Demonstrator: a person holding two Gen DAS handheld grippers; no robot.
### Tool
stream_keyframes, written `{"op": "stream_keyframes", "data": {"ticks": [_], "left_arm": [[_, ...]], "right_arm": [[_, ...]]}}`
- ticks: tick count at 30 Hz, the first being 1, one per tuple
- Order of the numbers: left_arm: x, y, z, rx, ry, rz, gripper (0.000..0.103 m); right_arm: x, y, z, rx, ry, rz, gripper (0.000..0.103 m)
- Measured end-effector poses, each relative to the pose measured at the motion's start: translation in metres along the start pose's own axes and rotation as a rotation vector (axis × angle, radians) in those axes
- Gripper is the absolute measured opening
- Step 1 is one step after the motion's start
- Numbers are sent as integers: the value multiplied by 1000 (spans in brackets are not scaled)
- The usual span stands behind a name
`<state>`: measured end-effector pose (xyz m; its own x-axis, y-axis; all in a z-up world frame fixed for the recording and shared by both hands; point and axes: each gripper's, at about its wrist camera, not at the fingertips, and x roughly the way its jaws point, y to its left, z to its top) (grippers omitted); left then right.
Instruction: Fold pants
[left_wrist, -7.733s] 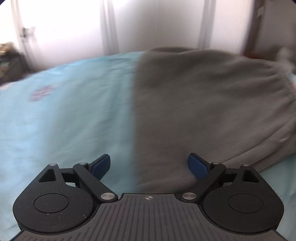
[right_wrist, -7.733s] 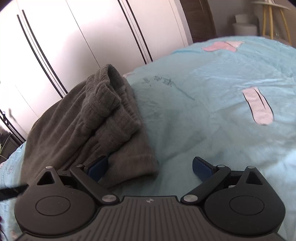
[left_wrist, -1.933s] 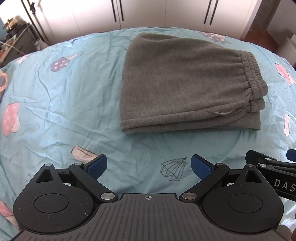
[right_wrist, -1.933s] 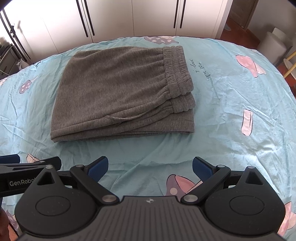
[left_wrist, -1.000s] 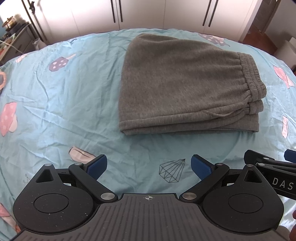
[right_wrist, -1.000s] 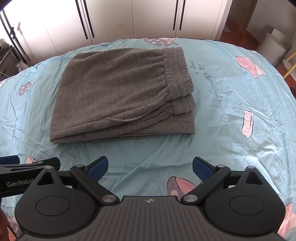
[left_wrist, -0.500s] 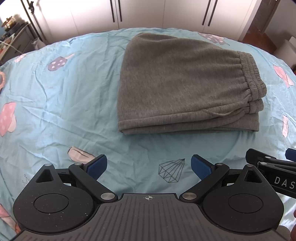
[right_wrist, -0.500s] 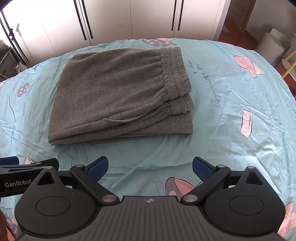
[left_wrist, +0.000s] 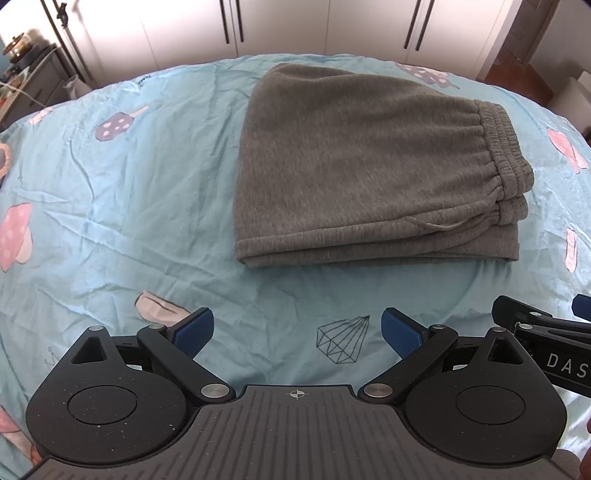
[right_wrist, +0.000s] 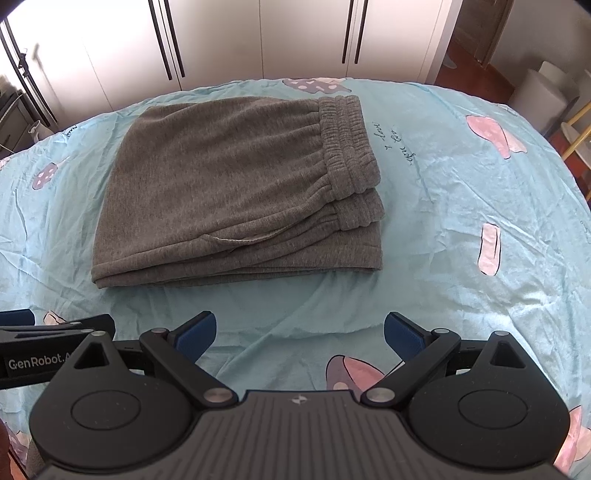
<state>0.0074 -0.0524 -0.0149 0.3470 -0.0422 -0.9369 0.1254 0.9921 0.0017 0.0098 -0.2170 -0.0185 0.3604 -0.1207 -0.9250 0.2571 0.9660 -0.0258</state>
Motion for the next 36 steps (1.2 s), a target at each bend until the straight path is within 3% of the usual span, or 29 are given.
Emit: {"op": "stream_keyframes", "data": {"ticks": [36], "left_arm": [[4, 0, 1, 0, 8, 3, 100]], "right_arm": [[3, 2, 1, -7, -1, 8, 98]]}}
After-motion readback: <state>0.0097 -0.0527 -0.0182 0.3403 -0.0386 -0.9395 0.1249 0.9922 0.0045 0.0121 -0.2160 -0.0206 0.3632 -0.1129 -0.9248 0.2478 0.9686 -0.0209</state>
